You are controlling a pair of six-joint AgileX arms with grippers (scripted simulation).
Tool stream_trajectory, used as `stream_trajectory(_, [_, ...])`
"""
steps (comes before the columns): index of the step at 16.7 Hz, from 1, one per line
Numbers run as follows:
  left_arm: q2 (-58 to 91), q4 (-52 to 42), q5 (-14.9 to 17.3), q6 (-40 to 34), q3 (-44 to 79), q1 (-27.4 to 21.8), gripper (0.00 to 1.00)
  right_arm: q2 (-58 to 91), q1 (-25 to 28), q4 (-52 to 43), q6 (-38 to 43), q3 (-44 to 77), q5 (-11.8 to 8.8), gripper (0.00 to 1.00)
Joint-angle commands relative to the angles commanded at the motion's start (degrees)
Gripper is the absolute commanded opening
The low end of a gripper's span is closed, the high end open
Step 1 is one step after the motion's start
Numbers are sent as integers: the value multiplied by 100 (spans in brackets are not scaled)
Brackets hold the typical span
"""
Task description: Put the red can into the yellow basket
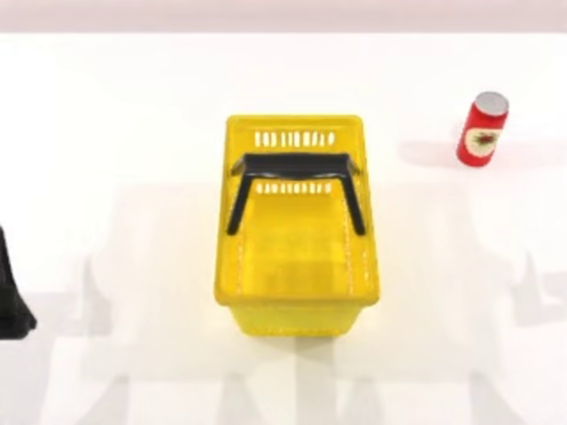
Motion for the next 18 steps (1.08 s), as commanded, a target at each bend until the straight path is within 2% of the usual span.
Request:
stream_trajectory(6, [0, 0, 0, 0, 0, 0, 100, 2700, 194, -1661, -557, 2882, -126, 100])
stream_trajectory(18, [0, 0, 0, 0, 0, 0, 100, 9888, 522, -5961, -2169, 10329, -178, 100])
